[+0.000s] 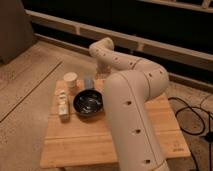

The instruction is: Place the pepper in the ceramic bowl

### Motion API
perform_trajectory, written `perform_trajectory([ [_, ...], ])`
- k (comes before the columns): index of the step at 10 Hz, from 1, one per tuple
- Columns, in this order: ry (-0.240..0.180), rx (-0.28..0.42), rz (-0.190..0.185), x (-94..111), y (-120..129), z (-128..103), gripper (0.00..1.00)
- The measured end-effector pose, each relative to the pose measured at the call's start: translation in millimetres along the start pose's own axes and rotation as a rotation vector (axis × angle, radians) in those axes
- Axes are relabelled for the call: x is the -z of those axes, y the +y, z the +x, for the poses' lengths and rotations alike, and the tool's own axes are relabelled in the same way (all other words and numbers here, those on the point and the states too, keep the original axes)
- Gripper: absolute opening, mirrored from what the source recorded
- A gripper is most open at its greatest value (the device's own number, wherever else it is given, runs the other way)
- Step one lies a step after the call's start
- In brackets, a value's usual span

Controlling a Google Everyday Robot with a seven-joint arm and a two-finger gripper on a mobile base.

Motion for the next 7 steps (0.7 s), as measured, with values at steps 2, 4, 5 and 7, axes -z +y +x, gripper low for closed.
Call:
perform_trajectory([
  [2,0.065,-0.036,0.019,-25.2,-12.9,-1.3,0.65],
  [4,0.099,-0.058,0.052,-38.9,-28.4,-7.2,0.65],
  [5,0.106,-0.058,0.06,-42.6,-28.9,-9.5,0.65],
  [7,0.124,-0.061,0.049,-53.3,-23.0,-10.9,0.65],
])
